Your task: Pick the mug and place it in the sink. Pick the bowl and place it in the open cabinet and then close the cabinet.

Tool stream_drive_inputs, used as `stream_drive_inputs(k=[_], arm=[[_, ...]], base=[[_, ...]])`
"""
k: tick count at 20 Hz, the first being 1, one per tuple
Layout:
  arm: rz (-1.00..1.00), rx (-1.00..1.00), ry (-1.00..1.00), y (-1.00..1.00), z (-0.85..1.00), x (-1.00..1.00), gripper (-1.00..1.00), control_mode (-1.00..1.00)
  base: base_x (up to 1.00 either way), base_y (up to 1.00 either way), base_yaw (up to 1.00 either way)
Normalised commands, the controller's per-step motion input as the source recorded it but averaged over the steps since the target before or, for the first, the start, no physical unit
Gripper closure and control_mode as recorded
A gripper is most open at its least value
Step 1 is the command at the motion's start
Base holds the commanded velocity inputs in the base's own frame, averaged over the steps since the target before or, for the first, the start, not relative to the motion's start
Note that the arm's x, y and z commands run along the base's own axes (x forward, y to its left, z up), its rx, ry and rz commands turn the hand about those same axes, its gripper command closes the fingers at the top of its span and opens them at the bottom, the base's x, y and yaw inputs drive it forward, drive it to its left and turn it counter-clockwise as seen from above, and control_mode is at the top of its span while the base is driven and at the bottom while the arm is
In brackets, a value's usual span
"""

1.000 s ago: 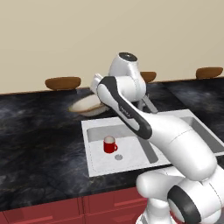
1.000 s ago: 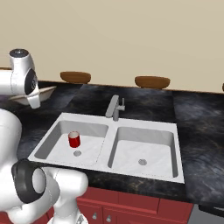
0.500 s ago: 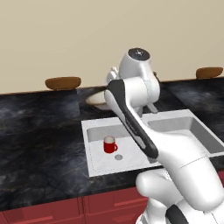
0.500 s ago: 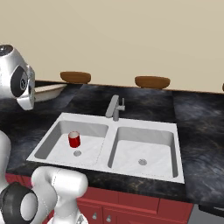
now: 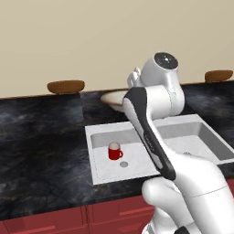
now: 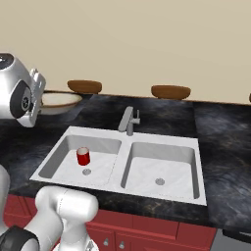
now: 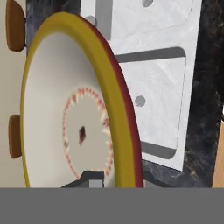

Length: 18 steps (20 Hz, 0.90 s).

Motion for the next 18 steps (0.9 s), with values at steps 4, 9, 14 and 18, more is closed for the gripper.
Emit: stream_drive_inputs(k=[4, 9, 14, 18], arm=[[0.09, 0.08, 0.00, -0.18, 0.07, 0.00, 1.00, -1.00], [0.01, 0.00, 0.00, 0.00, 0.00, 0.00, 1.00, 1.00], [0.00, 0.00, 0.00, 0.00, 0.00, 0.00, 1.00, 1.00], [0.00, 0.00, 0.00, 0.00, 0.00, 0.00, 1.00, 1.00]], base=[[0.00, 0.00, 0.00], [0.00, -0.18, -0.14], [0.00, -0.17, -0.73], [0.00, 0.00, -1.00]])
